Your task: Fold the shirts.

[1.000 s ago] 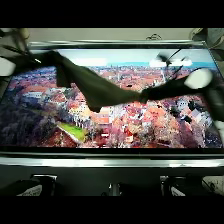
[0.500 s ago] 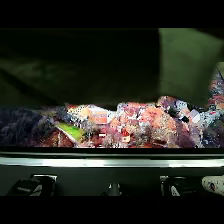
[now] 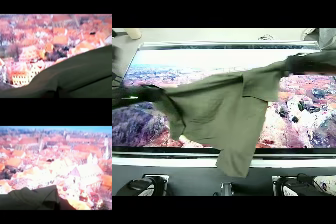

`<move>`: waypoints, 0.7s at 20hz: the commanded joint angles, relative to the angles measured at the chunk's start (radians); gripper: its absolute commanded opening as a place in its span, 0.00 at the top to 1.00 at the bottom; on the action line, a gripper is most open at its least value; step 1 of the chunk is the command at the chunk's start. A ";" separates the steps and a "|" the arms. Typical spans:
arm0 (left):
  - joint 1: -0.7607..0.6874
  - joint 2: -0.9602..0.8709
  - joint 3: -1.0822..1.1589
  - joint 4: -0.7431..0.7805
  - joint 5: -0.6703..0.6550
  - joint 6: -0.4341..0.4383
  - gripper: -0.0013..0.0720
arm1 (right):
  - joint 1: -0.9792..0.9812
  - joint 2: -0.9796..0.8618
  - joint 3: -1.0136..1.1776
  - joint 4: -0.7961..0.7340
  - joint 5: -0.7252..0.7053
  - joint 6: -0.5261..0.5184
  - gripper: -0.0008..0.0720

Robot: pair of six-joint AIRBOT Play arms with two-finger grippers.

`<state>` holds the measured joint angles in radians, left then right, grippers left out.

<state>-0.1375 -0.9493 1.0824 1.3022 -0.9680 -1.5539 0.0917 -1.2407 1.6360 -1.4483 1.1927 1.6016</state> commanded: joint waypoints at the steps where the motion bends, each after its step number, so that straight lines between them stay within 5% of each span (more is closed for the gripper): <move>1: 0.001 -0.273 -0.092 -0.132 0.106 -0.002 0.94 | 0.000 -0.290 -0.004 0.159 -0.097 0.082 0.96; 3: 0.001 -0.418 -0.047 -0.241 0.072 0.000 0.93 | 0.001 -0.380 -0.004 0.321 -0.100 0.106 0.95; 4: 0.002 -0.465 -0.006 -0.253 0.028 0.012 0.82 | 0.000 -0.398 -0.004 0.387 -0.095 0.095 0.95; 5: 0.010 -0.499 0.050 -0.243 -0.050 0.052 0.43 | 0.000 -0.399 -0.001 0.413 -0.075 0.071 0.76; 6: 0.031 -0.519 0.116 -0.186 -0.160 0.072 0.00 | -0.011 -0.389 0.010 0.410 -0.013 0.036 0.24; 7: 0.059 -0.523 0.174 -0.085 -0.264 0.073 0.00 | -0.033 -0.377 0.021 0.394 0.080 -0.031 0.06; 9: 0.137 -0.492 0.233 0.102 -0.402 0.073 0.00 | -0.103 -0.355 0.017 0.281 0.291 -0.042 0.12; 10: 0.187 -0.466 0.217 0.129 -0.421 0.073 0.15 | -0.136 -0.343 -0.023 0.262 0.355 -0.007 0.26; 14: 0.304 -0.429 -0.012 0.014 -0.386 0.106 0.14 | -0.174 -0.238 -0.369 0.262 0.317 -0.070 0.26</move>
<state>0.0925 -1.3903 1.1744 1.3373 -1.3174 -1.4799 -0.0486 -1.5360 1.4582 -1.1728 1.4616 1.5726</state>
